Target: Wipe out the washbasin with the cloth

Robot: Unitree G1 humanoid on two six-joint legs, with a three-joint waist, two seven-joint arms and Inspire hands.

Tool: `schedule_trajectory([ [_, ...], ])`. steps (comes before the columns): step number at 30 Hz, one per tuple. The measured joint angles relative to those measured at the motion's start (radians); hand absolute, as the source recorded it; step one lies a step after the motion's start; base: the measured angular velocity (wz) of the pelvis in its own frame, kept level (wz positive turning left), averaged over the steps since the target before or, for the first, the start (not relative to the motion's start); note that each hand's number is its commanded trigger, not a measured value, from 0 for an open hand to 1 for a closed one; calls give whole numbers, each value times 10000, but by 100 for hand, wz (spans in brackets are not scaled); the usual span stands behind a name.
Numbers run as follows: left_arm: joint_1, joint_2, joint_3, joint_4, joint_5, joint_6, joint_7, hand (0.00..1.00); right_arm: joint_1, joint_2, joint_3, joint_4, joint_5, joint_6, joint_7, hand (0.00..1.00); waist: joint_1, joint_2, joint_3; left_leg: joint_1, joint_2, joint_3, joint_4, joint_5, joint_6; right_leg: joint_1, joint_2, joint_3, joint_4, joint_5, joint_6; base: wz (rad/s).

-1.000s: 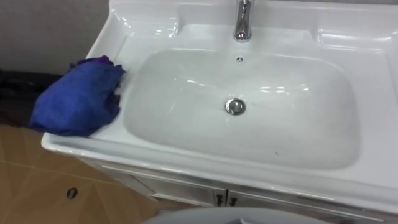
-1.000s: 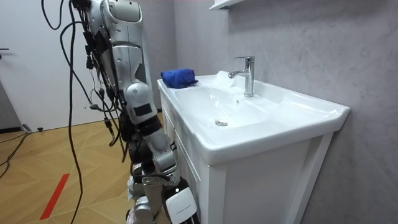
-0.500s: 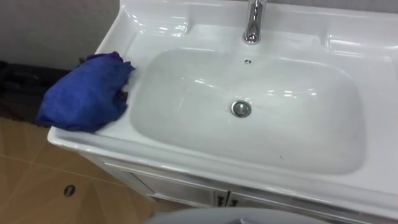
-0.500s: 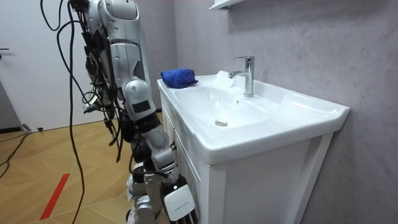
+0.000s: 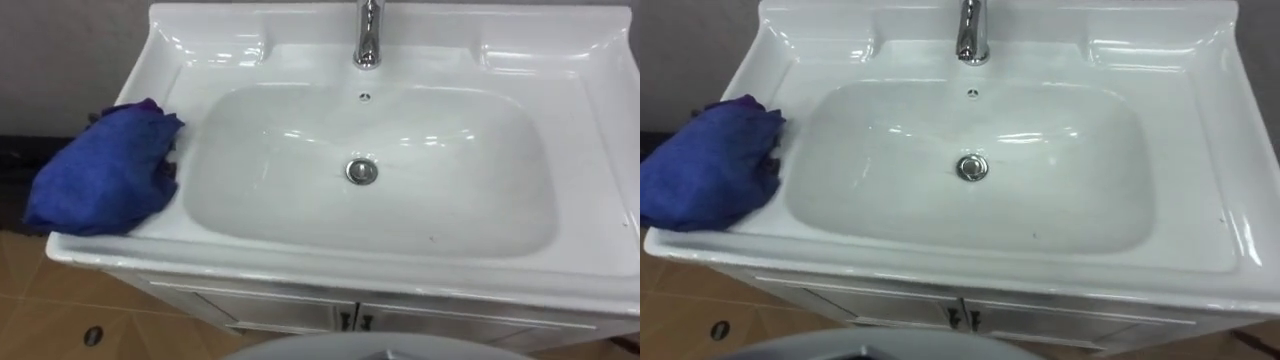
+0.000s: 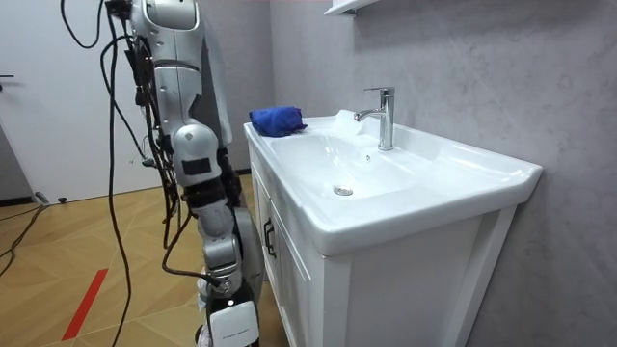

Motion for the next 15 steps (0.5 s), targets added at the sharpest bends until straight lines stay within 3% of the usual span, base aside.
schedule_trajectory([
  [6,-27,-90,-9,102,427,312,-1333,0,-133,114,-10,82,124,116,264,0,-59,-125,37,106,46,453,-2,-2,-3,11,73,201,6,12,-16,-13],
  [15,-844,-89,34,1105,466,600,-3113,0,-124,122,-29,98,-59,197,892,0,-227,-243,135,206,52,678,-2,-3,-2,-8,80,394,-29,-5,-19,-5],
])
